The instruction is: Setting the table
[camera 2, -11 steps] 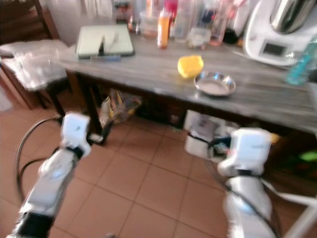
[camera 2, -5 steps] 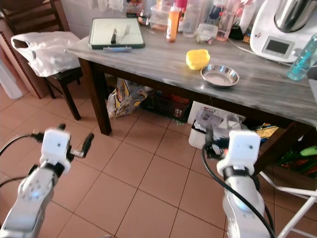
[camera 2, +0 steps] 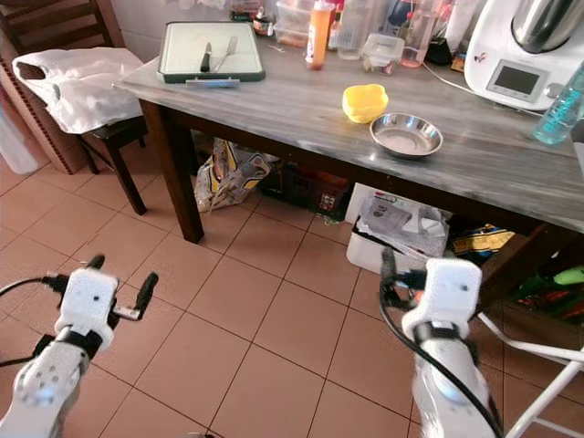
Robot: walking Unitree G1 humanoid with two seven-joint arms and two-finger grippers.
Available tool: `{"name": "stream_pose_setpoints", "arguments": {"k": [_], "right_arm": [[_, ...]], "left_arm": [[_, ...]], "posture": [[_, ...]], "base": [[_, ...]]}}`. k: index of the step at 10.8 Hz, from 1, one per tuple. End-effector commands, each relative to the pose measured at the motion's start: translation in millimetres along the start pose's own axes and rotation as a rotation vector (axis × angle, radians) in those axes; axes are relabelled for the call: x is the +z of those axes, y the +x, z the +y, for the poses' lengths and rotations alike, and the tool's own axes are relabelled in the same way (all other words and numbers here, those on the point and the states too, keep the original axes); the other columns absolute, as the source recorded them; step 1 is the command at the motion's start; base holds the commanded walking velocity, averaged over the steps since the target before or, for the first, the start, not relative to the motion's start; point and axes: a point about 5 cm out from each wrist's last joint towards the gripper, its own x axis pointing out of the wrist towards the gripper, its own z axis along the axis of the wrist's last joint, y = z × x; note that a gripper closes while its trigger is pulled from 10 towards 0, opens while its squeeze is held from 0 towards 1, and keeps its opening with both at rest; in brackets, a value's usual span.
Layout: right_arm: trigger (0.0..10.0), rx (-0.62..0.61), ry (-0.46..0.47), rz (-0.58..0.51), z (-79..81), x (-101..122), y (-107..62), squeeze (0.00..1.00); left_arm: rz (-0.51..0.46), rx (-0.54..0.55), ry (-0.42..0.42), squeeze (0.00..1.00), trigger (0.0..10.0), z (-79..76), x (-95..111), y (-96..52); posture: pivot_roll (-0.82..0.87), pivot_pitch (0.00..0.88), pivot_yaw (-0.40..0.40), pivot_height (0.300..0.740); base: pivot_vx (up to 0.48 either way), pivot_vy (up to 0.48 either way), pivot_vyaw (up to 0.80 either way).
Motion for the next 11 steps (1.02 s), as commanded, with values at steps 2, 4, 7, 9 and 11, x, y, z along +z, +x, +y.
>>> {"name": "stream_pose_setpoints", "arguments": {"k": [2,4,7,9,11], "right_arm": [[10.0,0.023,0.006,-0.008,7.0,1,1.7,0.52],[10.0,0.062,-0.007,-0.013,7.4,-1,7.9,0.52],[10.0,0.010,-0.013,-0.034,-0.2,5,5.3,0.51],[10.0,-0.021,0.010,-0.041,-1.3,7,3.6,0.51],[10.0,-0.010,0.002,-0.039,0.6,8,-0.3,0.50]], "left_arm": [[-0.039,-0.022,0.032,0.00,10.0,2.5,7,-1.9],[-0.033,0.000,0.024,0.00,10.0,-1.3,4,-0.4],[-0.103,-0.061,-0.001,0.00,10.0,-18.0,19,22.3],[-0.161,-0.078,-0.022,0.00,10.0,-25.1,37,34.9],[-0.156,-0.088,-0.039,0.00,10.0,-33.6,36,36.6]], "posture": [[0.22,0.110,-0.095,0.740],[0.24,0.125,-0.090,0.740],[0.19,0.087,-0.056,0.740],[0.16,0.083,-0.052,0.740],[0.14,0.103,-0.056,0.740]], "base": [[0.000,0.000,0.00],[0.000,0.000,0.00],[0.000,0.000,-0.24],[0.000,0.000,-0.77],[0.000,0.000,-0.77]]}}
